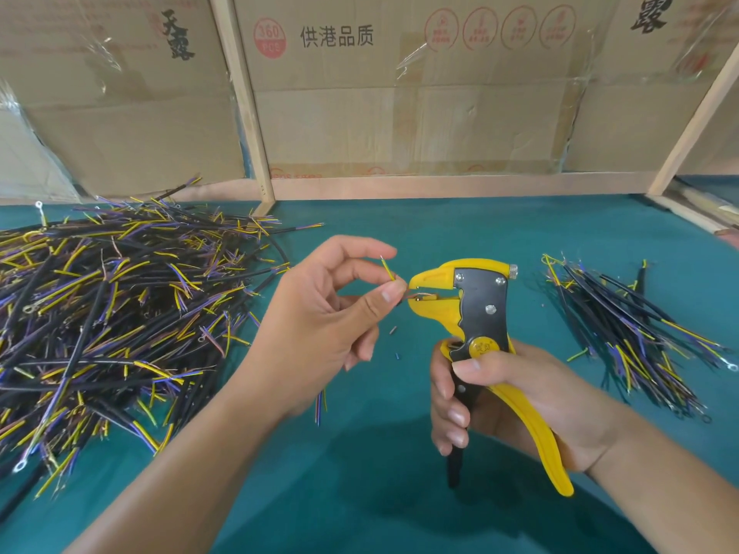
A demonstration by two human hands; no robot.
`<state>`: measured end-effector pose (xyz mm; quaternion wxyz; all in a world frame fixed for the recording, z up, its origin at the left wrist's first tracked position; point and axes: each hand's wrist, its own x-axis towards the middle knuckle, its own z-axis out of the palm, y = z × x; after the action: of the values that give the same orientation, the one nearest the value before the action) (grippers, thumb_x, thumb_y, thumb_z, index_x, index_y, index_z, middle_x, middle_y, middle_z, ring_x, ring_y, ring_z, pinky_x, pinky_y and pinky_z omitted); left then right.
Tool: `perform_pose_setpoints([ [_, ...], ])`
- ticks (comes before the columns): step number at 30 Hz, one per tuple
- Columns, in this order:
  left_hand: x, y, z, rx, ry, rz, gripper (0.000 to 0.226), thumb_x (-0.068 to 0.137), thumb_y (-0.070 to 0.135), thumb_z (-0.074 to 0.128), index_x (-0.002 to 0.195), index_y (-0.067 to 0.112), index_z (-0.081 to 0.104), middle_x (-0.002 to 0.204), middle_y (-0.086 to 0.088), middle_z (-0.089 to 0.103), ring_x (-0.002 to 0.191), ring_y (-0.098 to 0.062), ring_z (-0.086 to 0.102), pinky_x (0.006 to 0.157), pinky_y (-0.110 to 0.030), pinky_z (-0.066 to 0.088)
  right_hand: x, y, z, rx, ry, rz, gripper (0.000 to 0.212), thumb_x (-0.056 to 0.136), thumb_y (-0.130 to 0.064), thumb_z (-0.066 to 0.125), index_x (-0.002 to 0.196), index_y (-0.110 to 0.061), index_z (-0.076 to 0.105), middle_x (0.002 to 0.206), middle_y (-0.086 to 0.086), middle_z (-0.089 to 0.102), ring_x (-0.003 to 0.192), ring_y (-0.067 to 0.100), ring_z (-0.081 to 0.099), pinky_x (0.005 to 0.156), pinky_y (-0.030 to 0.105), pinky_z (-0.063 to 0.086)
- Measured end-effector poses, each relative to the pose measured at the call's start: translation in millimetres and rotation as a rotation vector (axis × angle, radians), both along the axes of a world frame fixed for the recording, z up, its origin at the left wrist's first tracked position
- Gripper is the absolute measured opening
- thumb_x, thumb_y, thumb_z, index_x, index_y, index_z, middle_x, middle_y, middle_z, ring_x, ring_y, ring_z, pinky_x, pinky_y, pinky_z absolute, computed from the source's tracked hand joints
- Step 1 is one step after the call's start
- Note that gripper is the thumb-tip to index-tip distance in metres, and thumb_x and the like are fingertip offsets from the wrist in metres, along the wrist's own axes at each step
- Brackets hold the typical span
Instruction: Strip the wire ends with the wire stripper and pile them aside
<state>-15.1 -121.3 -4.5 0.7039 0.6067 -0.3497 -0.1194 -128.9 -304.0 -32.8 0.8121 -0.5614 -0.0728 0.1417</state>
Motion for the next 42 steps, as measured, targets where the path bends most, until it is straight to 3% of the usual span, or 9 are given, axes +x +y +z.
perform_pose_setpoints([
  [10,-0.5,-2.1,-0.6,0.031,0.009,0.053,0.023,0.086,0.024,0.069,0.105,0.015,0.061,0.084,0.003,0.068,0.034,-0.013,0.043,0.035,-0.015,0.028,-2.6,1.0,3.0,-0.031,0.02,0.009,0.022,0.086,-0.024,0.064,0.083,-0.003,0.059,0.068,0.013,0.051,0.062,0.029,0.052,0.071,0.045,0.05],
  [18,0.2,-1.6,-1.2,0.099,-0.025,0.089,0.013,0.094,0.013,0.066,0.105,0.014,0.06,0.082,0.004,0.067,0.033,-0.013,0.043,0.034,-0.017,0.028,-4.1,1.8,4.1,-0.087,0.056,0.001,0.024,0.085,-0.027,0.066,0.081,-0.004,0.062,0.067,0.012,0.052,0.061,0.029,0.052,0.07,0.044,0.051],
  [29,0.5,-1.7,-0.4,0.113,-0.061,0.096,0.019,0.093,0.014,0.067,0.109,0.014,0.057,0.083,0.004,0.068,0.033,-0.012,0.042,0.036,-0.014,0.028,-5.6,2.5,6.8,-0.029,0.111,0.011,0.048,0.083,-0.049,0.077,0.077,-0.004,0.06,0.061,0.009,0.042,0.053,0.024,0.045,0.062,0.041,0.048],
  [42,1.8,0.0,0.4,0.071,-0.113,0.073,0.024,0.092,0.018,0.068,0.113,0.015,0.057,0.083,0.003,0.068,0.036,-0.01,0.04,0.04,-0.017,0.032,-9.3,5.5,7.8,-0.027,0.112,0.006,0.054,0.077,-0.057,0.08,0.076,-0.006,0.062,0.056,0.003,0.038,0.046,0.019,0.04,0.054,0.033,0.043],
])
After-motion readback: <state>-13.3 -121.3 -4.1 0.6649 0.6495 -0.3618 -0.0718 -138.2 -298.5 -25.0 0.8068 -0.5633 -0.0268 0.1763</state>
